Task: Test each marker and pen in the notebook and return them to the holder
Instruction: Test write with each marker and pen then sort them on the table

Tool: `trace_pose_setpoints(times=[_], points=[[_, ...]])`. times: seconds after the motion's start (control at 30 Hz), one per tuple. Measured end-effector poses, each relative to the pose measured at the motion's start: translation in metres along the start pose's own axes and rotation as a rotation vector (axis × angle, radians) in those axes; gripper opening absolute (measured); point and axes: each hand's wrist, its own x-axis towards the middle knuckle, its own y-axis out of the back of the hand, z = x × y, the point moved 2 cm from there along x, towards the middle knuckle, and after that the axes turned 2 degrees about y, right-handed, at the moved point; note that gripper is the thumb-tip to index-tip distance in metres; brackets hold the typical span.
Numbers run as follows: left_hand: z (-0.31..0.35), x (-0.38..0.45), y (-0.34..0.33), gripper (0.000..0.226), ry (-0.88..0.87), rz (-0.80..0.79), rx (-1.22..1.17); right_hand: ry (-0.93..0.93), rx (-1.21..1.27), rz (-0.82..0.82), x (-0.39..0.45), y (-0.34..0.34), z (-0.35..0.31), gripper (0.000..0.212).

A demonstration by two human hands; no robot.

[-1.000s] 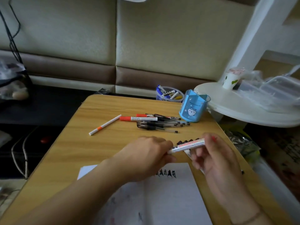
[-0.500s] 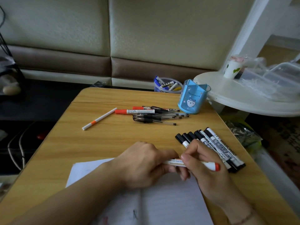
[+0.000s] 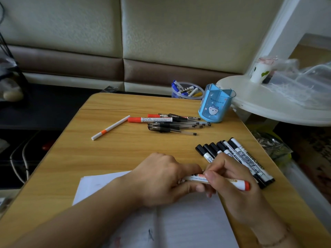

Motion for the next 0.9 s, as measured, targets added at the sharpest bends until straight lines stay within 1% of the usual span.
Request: trace_pose_setpoints(times=[0.07, 0.13, 0.23, 0.3, 0.43, 0.53, 0.6, 0.67, 0.73, 0.8, 0.83, 0.9], points=[[0.002, 0.000, 0.000, 0.040, 0.011, 0.027, 0.028, -0.017, 0.065, 0.085, 0.000, -0.003, 0.002, 0.024], [0.003, 0.000, -0.003, 0.033, 0.004, 0.072, 0.067, -0.030, 0.116, 0.130, 0.000, -0.008, 0.005, 0.025], [0.003, 0.001, -0.007, 0.022, 0.000, 0.127, 0.159, -0.050, 0.156, 0.140, 0.000, -0.010, 0.007, 0.025], [0.004, 0.001, -0.006, 0.019, -0.003, 0.122, 0.141, -0.060, 0.173, 0.111, 0.000, -0.008, 0.006, 0.026], [0.004, -0.004, -0.005, 0.025, -0.016, 0.046, 0.009, -0.052, 0.152, 0.030, -0.002, -0.005, 0.007, 0.024], [0.000, -0.004, -0.007, 0.033, 0.004, 0.017, 0.016, -0.029, 0.086, 0.021, -0.003, -0.003, 0.006, 0.021], [-0.001, -0.004, -0.005, 0.035, 0.010, 0.035, 0.053, -0.026, 0.067, 0.037, -0.003, -0.002, 0.004, 0.018], [-0.002, -0.004, -0.002, 0.043, 0.066, 0.082, 0.060, -0.042, 0.089, 0.064, -0.003, 0.000, 0.002, 0.017], [-0.005, -0.006, 0.000, 0.051, 0.149, 0.128, 0.021, -0.059, 0.159, 0.106, -0.005, 0.005, 0.000, 0.030], [-0.009, -0.009, 0.001, 0.040, 0.185, 0.131, -0.109, -0.070, 0.226, 0.155, -0.005, 0.011, -0.003, 0.046], [-0.011, -0.011, 0.000, 0.038, 0.188, 0.126, -0.182, -0.084, 0.228, 0.184, -0.005, 0.013, -0.003, 0.048], [-0.013, -0.013, -0.003, 0.048, 0.185, 0.131, -0.270, -0.127, 0.162, 0.239, -0.005, 0.014, 0.001, 0.038]])
